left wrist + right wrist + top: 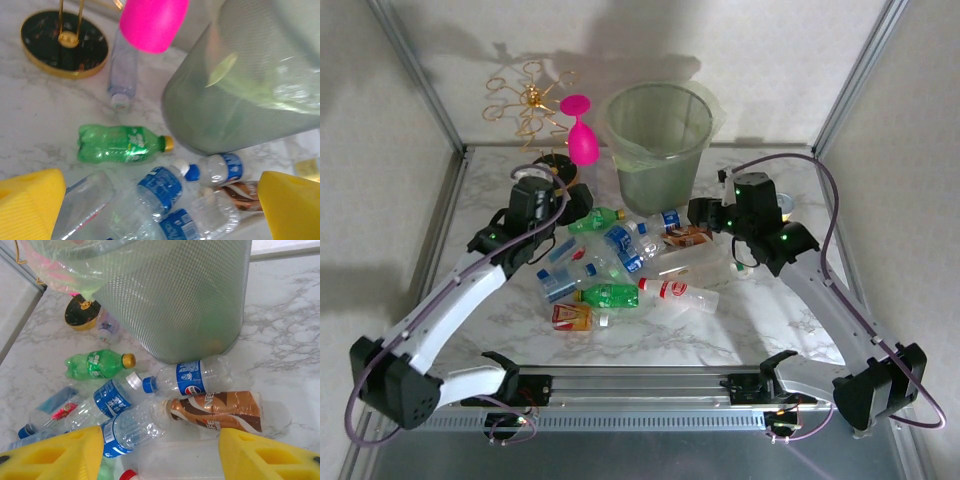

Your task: Put the plastic bottles in the bin

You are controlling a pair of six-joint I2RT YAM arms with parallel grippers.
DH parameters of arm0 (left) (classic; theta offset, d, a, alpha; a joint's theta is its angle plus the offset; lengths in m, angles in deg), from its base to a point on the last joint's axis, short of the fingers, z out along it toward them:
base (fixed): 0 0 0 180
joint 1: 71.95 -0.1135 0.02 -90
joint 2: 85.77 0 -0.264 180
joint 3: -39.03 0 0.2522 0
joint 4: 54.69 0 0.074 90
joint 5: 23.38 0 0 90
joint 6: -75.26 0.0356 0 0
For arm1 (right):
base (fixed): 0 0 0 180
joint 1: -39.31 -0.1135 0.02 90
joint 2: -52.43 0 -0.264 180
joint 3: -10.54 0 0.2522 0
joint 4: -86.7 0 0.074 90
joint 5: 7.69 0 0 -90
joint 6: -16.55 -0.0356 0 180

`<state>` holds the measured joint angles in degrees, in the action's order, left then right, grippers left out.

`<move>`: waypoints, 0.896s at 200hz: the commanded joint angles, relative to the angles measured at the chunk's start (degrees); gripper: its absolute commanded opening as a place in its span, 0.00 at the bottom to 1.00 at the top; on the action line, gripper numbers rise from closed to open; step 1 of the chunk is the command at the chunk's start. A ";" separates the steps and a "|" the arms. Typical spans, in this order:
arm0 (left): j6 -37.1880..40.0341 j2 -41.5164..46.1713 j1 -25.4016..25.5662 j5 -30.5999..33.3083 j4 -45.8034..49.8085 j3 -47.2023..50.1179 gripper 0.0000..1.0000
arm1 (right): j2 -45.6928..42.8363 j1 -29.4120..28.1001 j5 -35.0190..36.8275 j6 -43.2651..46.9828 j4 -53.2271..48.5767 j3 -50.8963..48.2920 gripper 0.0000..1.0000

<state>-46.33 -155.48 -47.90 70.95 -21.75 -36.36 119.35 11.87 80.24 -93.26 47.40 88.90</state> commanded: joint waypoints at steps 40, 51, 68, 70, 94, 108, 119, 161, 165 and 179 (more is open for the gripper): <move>4.06 -11.58 -0.94 4.42 -3.74 -5.66 0.78 | -1.92 -0.63 -5.71 -2.68 8.35 -4.58 0.62; 5.37 -15.17 -1.16 6.17 -3.85 -8.09 0.73 | -2.57 -0.62 -6.28 -2.35 8.66 -4.79 0.62; 7.16 -21.60 -1.41 7.45 -2.55 -13.54 0.70 | -3.24 -0.64 -6.63 -1.68 8.45 -4.57 0.63; 7.27 -22.29 -1.45 7.70 -2.39 -14.16 0.70 | -3.42 -0.61 -6.68 -1.60 8.35 -4.52 0.63; 10.42 -29.01 -2.31 7.89 -3.63 -18.62 0.69 | -5.09 -0.60 -7.50 -1.55 8.32 -4.14 0.63; 11.37 -32.65 -3.39 7.25 -4.40 -19.97 0.66 | -6.40 -0.60 -7.34 -1.59 8.32 -3.91 0.63; 12.17 -35.52 -4.10 5.59 -4.51 -21.40 0.62 | -7.27 -0.60 -7.49 -1.63 8.25 -3.76 0.64; 14.80 -44.10 -4.50 4.34 -3.30 -27.44 0.54 | -8.41 -0.67 -8.54 -1.83 8.12 -3.93 0.64; 15.03 -44.80 -4.46 4.52 -3.19 -28.00 0.55 | -8.49 -0.67 -8.49 -1.88 8.21 -4.16 0.64; 15.63 -47.28 -4.47 5.75 -2.42 -30.45 0.57 | -8.56 -0.63 -8.48 -1.89 8.40 -4.41 0.64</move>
<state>-33.41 -199.98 -52.51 76.05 -25.55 -62.15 111.70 11.67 73.01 -94.94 54.33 84.47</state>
